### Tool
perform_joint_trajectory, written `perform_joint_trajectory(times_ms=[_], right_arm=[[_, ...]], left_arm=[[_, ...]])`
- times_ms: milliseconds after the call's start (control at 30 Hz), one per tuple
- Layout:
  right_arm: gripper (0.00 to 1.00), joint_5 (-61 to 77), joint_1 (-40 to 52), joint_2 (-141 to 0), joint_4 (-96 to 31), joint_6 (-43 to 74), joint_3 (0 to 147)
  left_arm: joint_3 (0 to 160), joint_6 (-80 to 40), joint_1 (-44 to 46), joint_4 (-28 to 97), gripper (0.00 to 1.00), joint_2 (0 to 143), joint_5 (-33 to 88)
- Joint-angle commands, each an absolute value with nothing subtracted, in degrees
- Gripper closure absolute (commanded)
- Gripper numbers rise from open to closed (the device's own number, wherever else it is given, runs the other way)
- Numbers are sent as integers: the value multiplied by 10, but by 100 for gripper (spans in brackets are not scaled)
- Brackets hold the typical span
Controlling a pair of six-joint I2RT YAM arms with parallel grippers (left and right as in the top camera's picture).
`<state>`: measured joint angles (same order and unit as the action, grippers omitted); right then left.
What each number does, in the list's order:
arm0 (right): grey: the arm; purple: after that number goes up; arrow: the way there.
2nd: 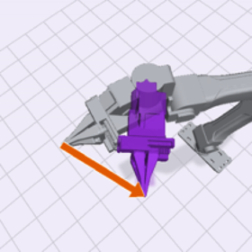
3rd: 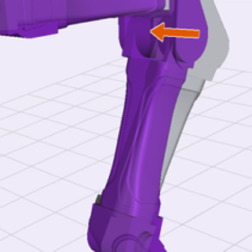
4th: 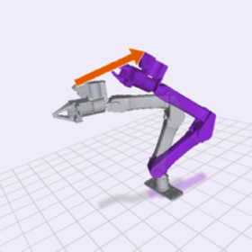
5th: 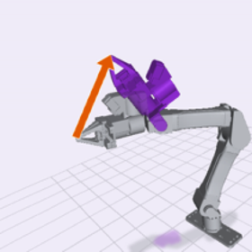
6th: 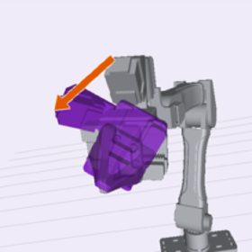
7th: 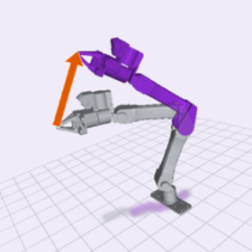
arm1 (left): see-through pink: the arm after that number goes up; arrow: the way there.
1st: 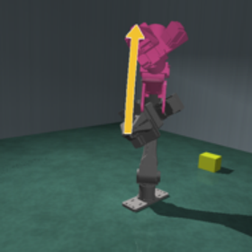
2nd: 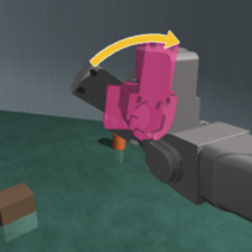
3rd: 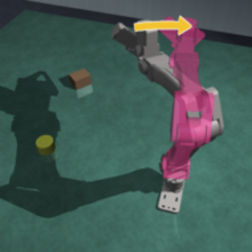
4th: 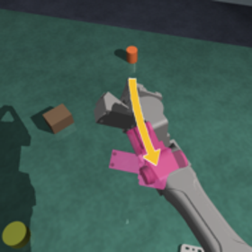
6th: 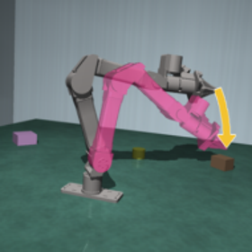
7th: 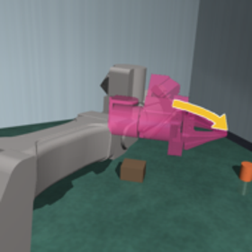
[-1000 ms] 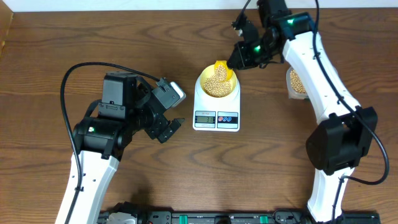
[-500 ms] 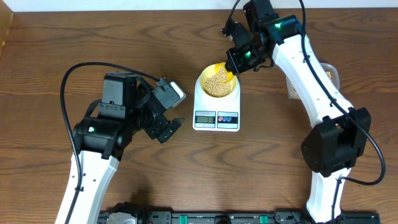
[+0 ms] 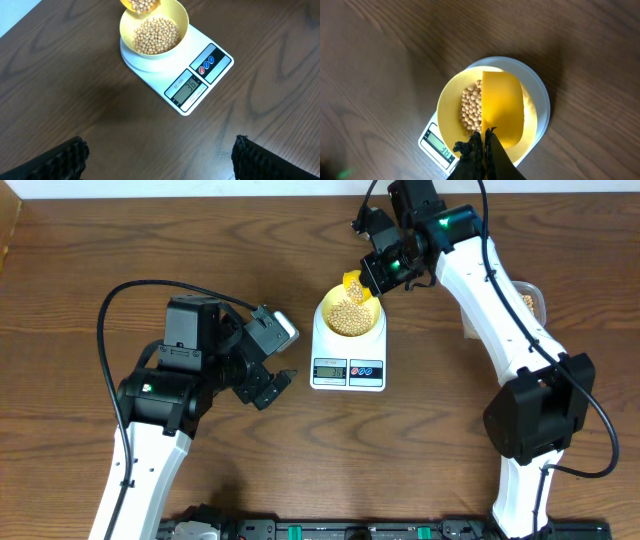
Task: Scoop item into bowl and weigh 50g on scale
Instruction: 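Tilt the scoop with the right gripper to pour soybeans into the bowl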
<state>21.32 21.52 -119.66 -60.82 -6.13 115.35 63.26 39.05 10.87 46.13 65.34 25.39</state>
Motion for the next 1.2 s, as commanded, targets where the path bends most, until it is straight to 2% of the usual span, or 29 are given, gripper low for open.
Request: perform_joint_trajectory(times_ms=[0, 867, 1167], right_arm=[[99, 214, 218, -1202, -607, -78, 1166], [99, 213, 228, -1202, -616, -96, 1166], [99, 213, 230, -1202, -624, -160, 1166]], left_arm=[[628, 394, 106, 462, 6, 647, 259], [628, 394, 106, 462, 6, 647, 259], [628, 394, 106, 462, 6, 647, 259]])
